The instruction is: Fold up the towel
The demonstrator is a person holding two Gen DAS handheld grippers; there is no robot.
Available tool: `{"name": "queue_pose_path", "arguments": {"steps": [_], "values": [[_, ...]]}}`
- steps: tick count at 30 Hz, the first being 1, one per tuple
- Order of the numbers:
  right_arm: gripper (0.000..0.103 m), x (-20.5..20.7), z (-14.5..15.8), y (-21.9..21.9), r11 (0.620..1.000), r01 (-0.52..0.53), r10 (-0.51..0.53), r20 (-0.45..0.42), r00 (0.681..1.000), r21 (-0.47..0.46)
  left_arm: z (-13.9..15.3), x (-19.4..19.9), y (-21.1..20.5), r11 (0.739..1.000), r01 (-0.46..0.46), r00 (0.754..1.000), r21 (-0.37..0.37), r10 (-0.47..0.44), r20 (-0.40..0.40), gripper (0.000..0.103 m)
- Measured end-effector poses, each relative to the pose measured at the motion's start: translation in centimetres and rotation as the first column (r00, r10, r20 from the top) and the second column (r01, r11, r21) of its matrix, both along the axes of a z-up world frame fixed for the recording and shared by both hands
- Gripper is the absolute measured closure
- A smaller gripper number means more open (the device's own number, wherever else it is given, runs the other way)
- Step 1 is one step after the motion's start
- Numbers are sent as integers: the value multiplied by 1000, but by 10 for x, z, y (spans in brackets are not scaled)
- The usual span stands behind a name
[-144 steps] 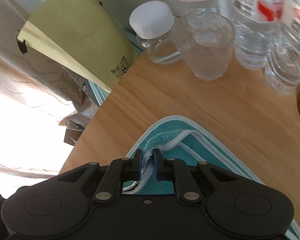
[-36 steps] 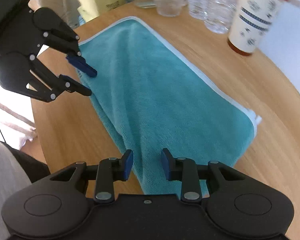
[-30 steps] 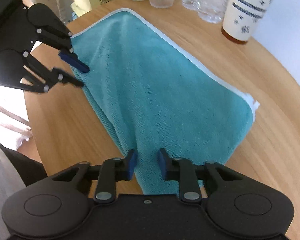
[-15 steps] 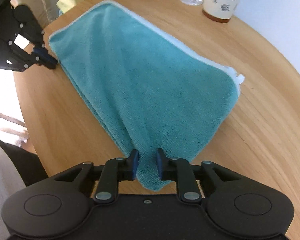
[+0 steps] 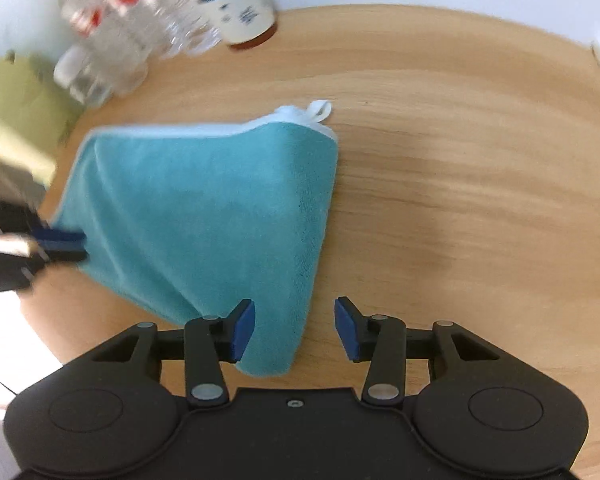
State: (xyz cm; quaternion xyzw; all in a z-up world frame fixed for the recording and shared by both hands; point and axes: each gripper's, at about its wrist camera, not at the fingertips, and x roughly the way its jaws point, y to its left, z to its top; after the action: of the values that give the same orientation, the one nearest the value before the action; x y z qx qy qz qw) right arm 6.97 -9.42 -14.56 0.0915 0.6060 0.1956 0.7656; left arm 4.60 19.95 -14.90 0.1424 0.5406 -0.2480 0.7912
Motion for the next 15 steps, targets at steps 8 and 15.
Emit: {"name": "queue_pose_path", "arguments": {"steps": [8,15], "values": [[90,16,-18,-1,996,73,-72,-35,997,52,-3,4,4,1000,29,999,12,-29,-29,84],[94,24,-19,-8,994,102,-100,-57,993,32,-4,3,2,998,62,997,31,-61,-42,84]]}}
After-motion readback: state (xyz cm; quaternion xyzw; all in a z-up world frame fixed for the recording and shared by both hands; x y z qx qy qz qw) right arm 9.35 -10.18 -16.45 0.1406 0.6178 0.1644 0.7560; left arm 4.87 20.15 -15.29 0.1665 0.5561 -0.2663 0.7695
